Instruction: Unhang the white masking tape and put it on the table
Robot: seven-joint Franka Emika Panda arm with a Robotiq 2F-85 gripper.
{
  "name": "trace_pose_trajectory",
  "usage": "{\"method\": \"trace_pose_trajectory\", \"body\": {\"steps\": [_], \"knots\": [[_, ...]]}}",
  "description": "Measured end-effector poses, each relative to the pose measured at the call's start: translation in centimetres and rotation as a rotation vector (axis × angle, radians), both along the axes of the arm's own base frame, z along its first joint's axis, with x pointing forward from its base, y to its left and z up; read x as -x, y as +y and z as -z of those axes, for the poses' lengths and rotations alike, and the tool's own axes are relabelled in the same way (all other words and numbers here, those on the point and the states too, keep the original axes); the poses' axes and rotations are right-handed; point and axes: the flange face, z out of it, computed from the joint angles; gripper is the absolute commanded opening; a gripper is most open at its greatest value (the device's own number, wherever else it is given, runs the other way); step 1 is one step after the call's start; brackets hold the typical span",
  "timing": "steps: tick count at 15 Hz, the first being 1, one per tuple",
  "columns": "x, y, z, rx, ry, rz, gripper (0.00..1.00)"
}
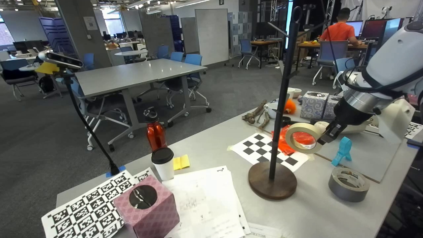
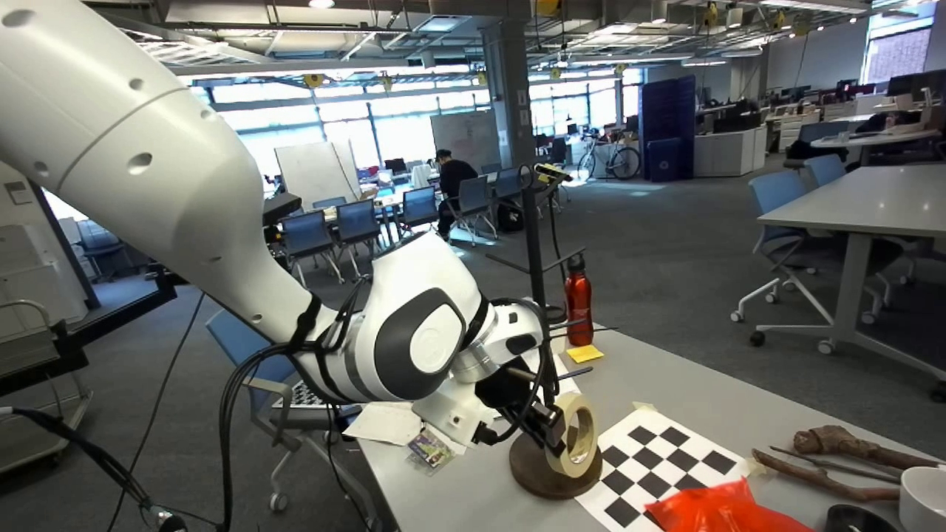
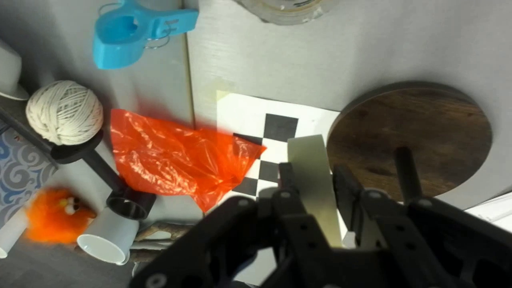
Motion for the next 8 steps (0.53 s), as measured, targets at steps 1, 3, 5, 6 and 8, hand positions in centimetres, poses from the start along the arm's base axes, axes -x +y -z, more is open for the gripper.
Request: {"method": "trace_pose_trajectory", "body": {"steps": [1,3,5,6,8], "knots": [[0.2,0.7,0.4,-0.021,0.009,0.007,0.07],[0.4,1.9,1.0,-0.057,0.025,0.016,0.07],[0.7,2.5,1.6,-0.081,0.040,0.021,0.07],[0.8,2.6,1.8,-0.089,0.046,0.023,0.07],[1.2,2.1,2.2,-0.105,0.064,0.030,0.07]]}}
